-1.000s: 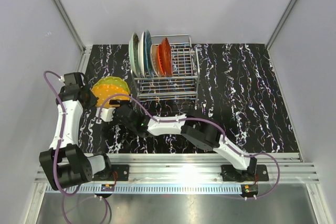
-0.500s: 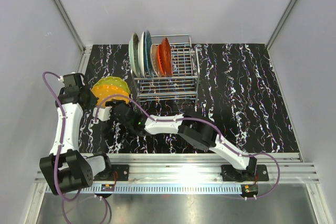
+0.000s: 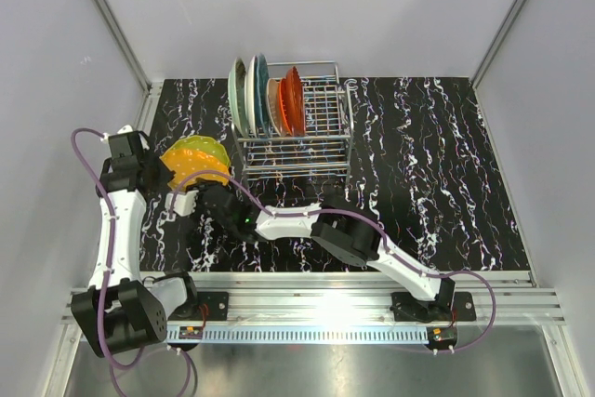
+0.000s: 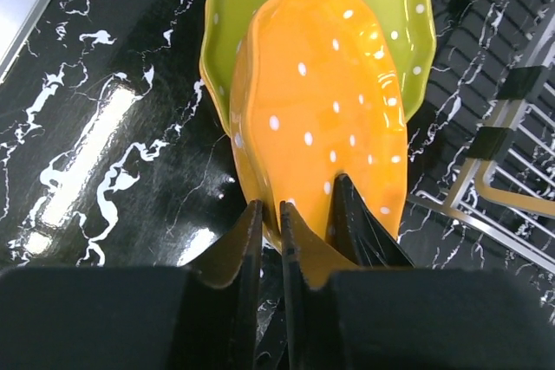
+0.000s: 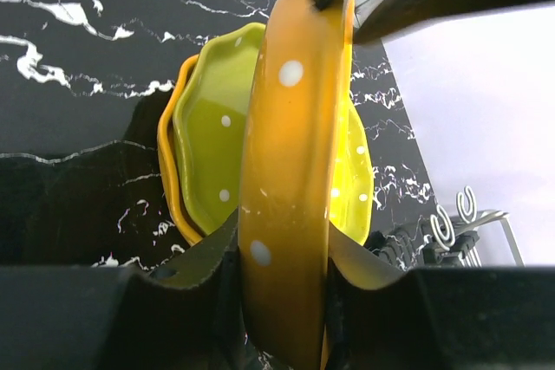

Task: Load the plates into the dish rack
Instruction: Pass the plate from the left arm to the right, then insert the plate into the dish rack

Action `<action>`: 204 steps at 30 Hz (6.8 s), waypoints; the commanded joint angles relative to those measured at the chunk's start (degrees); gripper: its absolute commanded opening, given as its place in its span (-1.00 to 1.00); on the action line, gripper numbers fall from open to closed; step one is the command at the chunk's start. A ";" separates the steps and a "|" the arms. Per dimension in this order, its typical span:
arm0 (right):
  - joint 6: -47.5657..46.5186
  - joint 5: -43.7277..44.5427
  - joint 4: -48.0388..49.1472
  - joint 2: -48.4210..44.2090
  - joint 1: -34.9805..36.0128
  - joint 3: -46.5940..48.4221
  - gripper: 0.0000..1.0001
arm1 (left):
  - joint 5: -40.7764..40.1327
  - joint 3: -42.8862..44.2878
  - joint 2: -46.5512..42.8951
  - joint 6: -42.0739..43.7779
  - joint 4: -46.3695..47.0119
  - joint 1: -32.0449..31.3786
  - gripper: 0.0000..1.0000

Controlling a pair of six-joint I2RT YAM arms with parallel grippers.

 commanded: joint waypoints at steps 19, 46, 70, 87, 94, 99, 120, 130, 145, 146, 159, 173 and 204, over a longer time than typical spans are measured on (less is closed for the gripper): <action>4.39 -1.13 4.62 -7.16 -0.17 -1.74 -1.00 | -3.21 0.83 -7.67 0.19 3.80 0.65 0.65; 21.27 -2.01 -3.64 -25.09 0.18 -4.99 -1.00 | -16.59 0.03 -17.70 -1.84 3.80 4.00 0.98; 37.78 -2.97 -11.63 -62.42 7.48 -42.34 -1.00 | -13.78 0.12 -16.56 -1.40 3.54 3.91 0.98; 45.70 10.11 -35.08 -87.50 8.27 -45.72 -1.00 | -10.18 0.47 -15.33 0.62 3.63 2.85 0.98; 38.24 19.51 -35.99 -84.17 8.18 -31.64 -1.00 | -9.39 0.39 -15.24 0.97 3.54 2.85 0.98; 36.99 21.91 -35.44 -81.09 3.11 -24.96 -1.00 | -9.12 0.39 -14.80 1.15 3.54 2.77 0.98; 59.41 6.17 -38.01 -66.06 -23.72 -9.65 -1.00 | -6.31 0.03 -13.83 1.59 4.07 2.41 0.98; 63.98 4.76 -35.98 -60.61 -26.18 -6.67 -1.00 | -5.96 -0.05 -13.83 1.59 4.16 2.06 0.98; 65.04 6.43 -36.60 -53.84 -26.36 -1.66 -1.00 | -5.43 -0.14 -13.57 1.68 4.24 1.97 0.98; 65.30 6.52 -36.42 -53.32 -26.45 -1.66 -1.00 | -5.43 -0.05 -13.57 1.68 4.24 1.97 0.98; 65.13 8.54 -36.25 -50.32 -26.36 -1.66 -1.00 | -4.99 -0.14 -13.57 1.68 4.33 1.71 0.98; 60.64 16.18 -36.07 -48.39 -23.64 -3.06 -1.00 | -4.55 -0.14 -13.48 1.59 4.51 1.71 0.98; 58.45 16.01 -42.76 -46.37 -23.64 -1.91 -1.00 | -4.11 -0.23 -13.39 1.68 4.60 1.27 0.98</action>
